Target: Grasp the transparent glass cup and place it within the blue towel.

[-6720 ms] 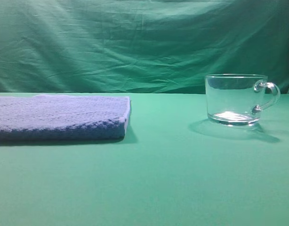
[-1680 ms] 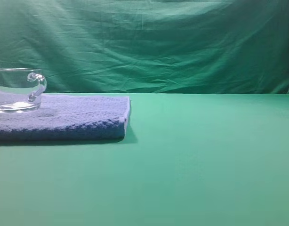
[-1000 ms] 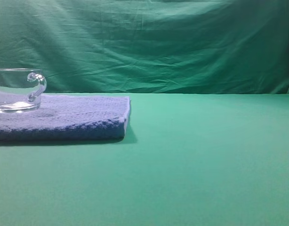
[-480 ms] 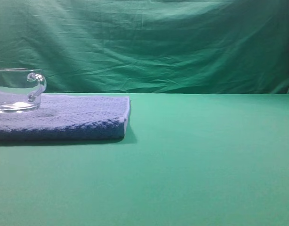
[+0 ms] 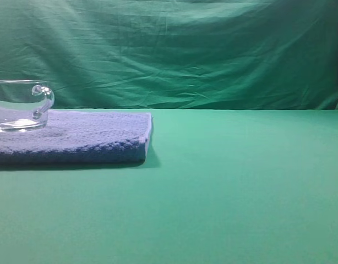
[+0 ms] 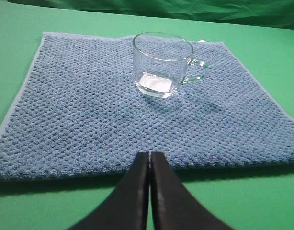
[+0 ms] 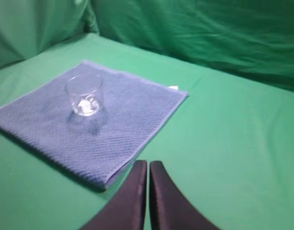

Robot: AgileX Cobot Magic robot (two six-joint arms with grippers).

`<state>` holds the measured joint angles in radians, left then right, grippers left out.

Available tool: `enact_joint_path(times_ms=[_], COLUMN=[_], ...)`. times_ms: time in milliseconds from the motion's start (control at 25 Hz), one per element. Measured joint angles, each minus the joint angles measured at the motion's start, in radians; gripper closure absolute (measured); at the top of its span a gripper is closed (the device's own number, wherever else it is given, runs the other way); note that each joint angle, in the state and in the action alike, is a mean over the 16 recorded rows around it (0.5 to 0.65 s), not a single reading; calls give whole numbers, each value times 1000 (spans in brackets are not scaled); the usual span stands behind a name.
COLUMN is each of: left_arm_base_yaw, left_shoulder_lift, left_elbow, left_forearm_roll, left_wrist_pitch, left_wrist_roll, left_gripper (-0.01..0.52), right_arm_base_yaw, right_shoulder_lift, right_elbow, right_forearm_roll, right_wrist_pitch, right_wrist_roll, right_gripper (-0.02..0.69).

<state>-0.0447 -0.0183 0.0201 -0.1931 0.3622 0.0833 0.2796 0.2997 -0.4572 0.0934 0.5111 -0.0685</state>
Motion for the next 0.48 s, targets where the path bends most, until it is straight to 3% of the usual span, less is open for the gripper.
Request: enact_joint_path(times_ms=[240,480], left_arm_base_yaw=[0,0], left_shoulder_lift=[0,0], left_elbow=[0,0], left_forearm_roll=[0,0], left_wrist_pitch=[0,0], left_wrist_roll=[0,0], left_gripper=[514,514], right_arm_base_yaw=[-188,-277], right_shoulder_lift=[-166,-273], right_elbow=[176,347], right_forearm_roll=[-9,-18], right_wrist_pitch=[-47,-109], right_wrist_roll=[-3,-9], right_gripper=[665,665])
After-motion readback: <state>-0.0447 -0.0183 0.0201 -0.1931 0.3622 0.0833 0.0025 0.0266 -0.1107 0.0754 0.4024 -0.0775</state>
